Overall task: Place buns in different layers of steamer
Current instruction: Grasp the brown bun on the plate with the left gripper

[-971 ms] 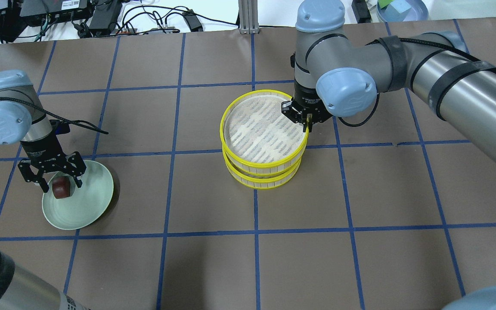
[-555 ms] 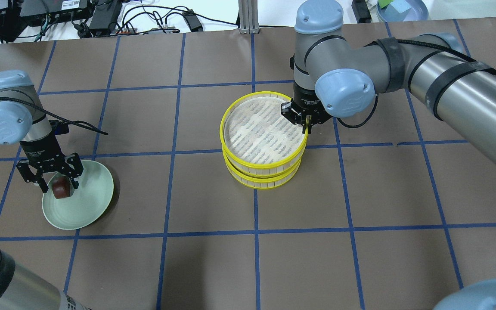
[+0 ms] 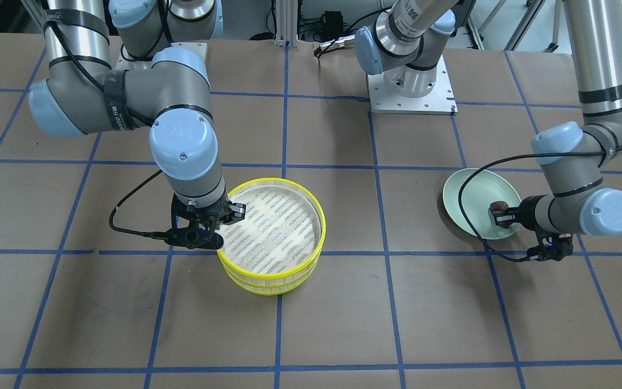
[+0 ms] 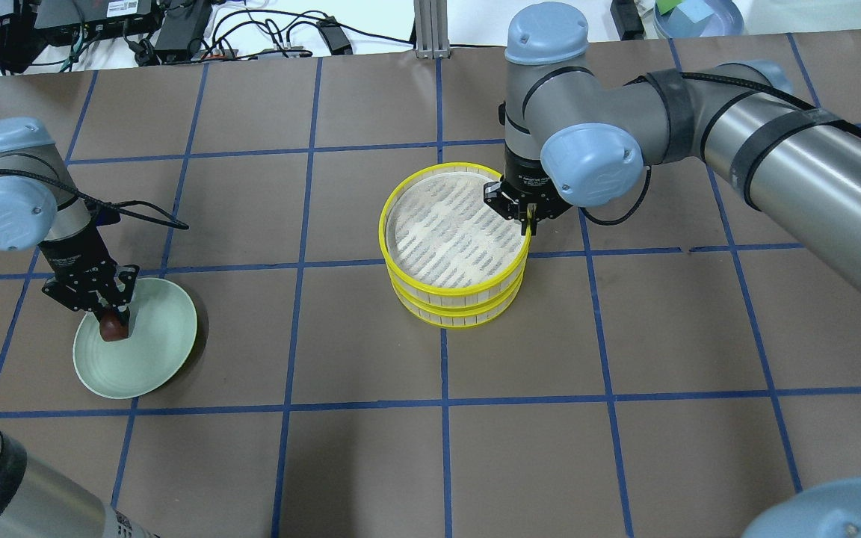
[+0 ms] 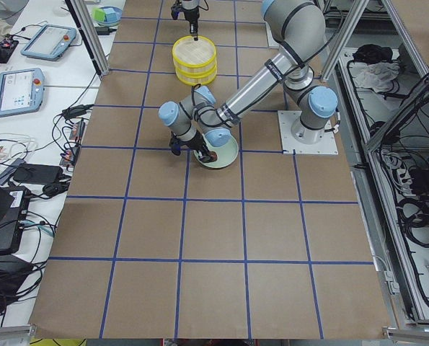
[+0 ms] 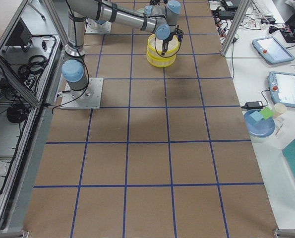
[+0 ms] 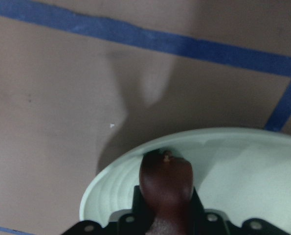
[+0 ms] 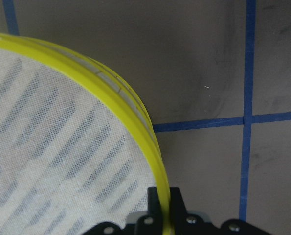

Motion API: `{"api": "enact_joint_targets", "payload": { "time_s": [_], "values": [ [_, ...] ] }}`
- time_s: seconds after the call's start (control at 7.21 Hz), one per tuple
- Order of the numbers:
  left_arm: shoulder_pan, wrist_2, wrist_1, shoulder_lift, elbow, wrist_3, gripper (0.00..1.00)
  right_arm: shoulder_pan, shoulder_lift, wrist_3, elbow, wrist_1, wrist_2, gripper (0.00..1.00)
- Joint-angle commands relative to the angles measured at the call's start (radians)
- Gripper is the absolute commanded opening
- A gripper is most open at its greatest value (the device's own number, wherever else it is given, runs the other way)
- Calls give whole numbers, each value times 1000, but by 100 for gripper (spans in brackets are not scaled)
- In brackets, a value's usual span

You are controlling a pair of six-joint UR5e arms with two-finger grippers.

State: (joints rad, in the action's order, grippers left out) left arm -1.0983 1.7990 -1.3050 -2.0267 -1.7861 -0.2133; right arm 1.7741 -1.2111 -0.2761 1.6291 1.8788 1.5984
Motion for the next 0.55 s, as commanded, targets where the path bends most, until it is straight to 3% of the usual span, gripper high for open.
{"api": "enact_joint_targets", "payload": {
  "time_s": [0.0,0.14,0.42],
  "values": [
    [-8,-12,-5,23,8,-17,0,1,2,6,0,-1,6,0],
    [-23,-129,-8,46,30,-32,0,1,2,6,3,-1,6,0],
    [-76,-164,-14,89,62,-29,0,1,-2,3,28,0,9,0]
  ]
}}
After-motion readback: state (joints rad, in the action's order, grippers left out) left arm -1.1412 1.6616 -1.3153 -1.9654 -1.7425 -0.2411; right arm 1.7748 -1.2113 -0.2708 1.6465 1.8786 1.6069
